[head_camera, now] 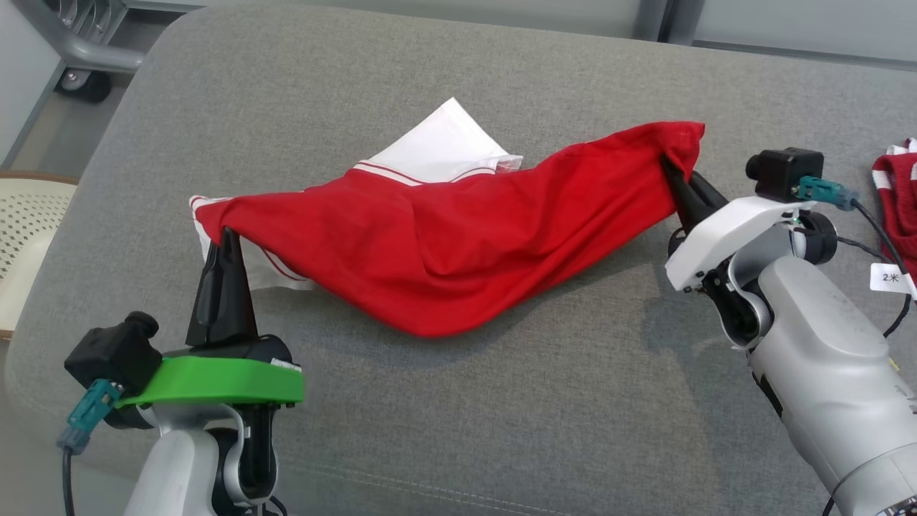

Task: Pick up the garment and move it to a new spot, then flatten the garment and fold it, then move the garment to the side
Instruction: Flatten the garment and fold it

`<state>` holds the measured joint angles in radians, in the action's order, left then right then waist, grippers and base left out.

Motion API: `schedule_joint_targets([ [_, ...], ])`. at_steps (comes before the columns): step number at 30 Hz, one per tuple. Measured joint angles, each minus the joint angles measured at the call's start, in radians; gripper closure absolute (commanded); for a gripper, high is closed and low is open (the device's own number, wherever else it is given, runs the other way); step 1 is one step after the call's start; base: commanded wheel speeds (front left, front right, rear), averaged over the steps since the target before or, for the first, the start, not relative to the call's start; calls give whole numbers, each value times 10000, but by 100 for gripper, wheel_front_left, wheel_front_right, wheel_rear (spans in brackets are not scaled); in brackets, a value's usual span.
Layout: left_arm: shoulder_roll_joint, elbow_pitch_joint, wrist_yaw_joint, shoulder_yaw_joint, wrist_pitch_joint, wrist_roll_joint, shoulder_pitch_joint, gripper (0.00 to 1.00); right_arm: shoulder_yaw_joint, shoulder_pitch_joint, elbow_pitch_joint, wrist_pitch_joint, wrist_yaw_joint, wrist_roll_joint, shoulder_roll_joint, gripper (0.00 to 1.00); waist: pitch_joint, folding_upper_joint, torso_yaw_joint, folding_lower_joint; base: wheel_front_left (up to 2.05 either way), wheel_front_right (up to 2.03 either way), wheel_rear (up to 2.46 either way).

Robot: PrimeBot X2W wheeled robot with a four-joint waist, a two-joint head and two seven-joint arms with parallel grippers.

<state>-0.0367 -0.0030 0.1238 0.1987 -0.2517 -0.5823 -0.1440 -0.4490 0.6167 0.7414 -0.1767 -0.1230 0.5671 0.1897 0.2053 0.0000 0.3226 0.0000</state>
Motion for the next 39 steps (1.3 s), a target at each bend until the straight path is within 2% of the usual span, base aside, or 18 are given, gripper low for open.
schedule_joint_targets([
  [5, 0, -414, 0, -96, -2, -71, -5, 100, 88, 0, -665, -533, 0, 291, 90, 100, -241, 0, -152, 0, 0, 0, 0],
  [10, -2, -1162, 2, -267, -2, -15, -5, 100, 456, -66, -1791, -708, -2, 560, 552, 100, -741, 0, -430, 0, 0, 0, 0],
  [15, -4, -2086, 6, -345, -4, 10, 8, 100, 1220, -168, -2721, -736, -2, 780, 1053, 100, -1217, 0, -691, 0, 0, 0, 0],
  [18, -15, -2347, 6, -59, -15, 10, 28, 100, 1793, -353, -3099, -734, 2, 1127, 1409, 100, -1489, 0, -811, 0, 0, 0, 0],
  [20, -19, -2155, 6, 313, -35, 77, 167, 100, 1852, -547, -2972, -466, 17, 1415, 1540, 100, -1612, 0, -852, 0, 0, 0, 0],
  [22, -19, -1653, 6, 627, 63, 146, 564, 100, 1710, -858, -2535, 261, 17, 1687, 1521, 100, -1655, 0, -842, 0, 0, 0, 0],
  [26, -59, -696, 8, 1035, 506, 159, 1081, 100, 947, -1207, -1476, 1680, 13, 2050, 989, 100, -1505, 0, -779, 0, 0, 0, 0],
  [30, -61, -132, 8, 1350, 667, 6, 875, 100, 334, -1043, -748, 2702, 17, 1841, 886, 100, -1198, 0, -664, 0, 0, 0, 0],
  [34, -58, 347, 8, 1231, 566, -10, -181, 100, 222, 7, -324, 3193, 301, 1440, 934, 100, -811, 0, -488, 0, 0, 0, 0],
  [39, -44, 794, 8, 922, 380, -234, -1276, 100, 282, 1835, -282, 3091, 637, 867, 1001, 100, -266, 0, -236, 0, 0, 0, 0],
])
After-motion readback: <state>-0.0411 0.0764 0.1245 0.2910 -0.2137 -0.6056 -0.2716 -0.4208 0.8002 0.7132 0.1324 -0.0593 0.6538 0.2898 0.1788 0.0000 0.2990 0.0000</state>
